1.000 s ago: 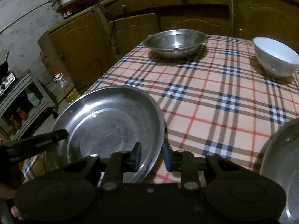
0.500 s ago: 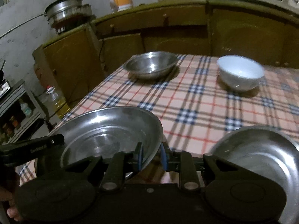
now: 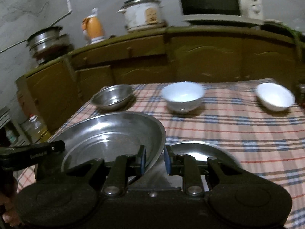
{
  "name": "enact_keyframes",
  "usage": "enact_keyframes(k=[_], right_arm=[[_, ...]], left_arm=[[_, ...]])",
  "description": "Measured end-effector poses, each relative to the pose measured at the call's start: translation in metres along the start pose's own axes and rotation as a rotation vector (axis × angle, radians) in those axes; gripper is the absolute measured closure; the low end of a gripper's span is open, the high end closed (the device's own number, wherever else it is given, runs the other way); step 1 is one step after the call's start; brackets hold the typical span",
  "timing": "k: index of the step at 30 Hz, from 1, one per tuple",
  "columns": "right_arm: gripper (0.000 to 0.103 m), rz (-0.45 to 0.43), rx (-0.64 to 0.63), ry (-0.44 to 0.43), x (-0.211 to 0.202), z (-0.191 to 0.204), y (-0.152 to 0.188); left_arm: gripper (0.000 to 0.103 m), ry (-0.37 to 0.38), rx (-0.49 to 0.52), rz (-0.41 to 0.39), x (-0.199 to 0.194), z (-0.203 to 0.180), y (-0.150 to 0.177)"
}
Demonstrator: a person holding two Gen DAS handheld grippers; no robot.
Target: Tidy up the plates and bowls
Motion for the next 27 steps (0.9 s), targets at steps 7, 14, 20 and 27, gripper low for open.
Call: enact_keyframes(k=[7,14,20,27], right_arm=[[0.076,-0.049,0.051,0.109,-0.034,-0.061,-0.008],[0.076,-0.069,0.088,0.205,-0.061,-0.111,-0.005],[0.076,-0.066,0.114,0.245,-0.07,-0.135,0.004],[0.076,-0.024,0.114,0.251,-0.062,-0.141,0.024]], left_arm=[[0.085,0.123,0.046,0.007,-0.004,-0.061,0.002],[0.084,0.215,0.098,0.018,-0.005,-0.11,0.008],[0.084,0.254,0.13,0.037,-0.004,-0.131,0.019],[0.084,0.245,0.157,0.073,0.001,-0.132,0.036]])
Point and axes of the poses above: each gripper's, at about its wrist camera, not at the fingertips, and x roughly the way its jaws point, z to its left, y to its underside, the point moved 6 cm from there along x, roughly the way its jaws point, and after that the axes turned 15 degrees about -z, right-handed, at the moved point
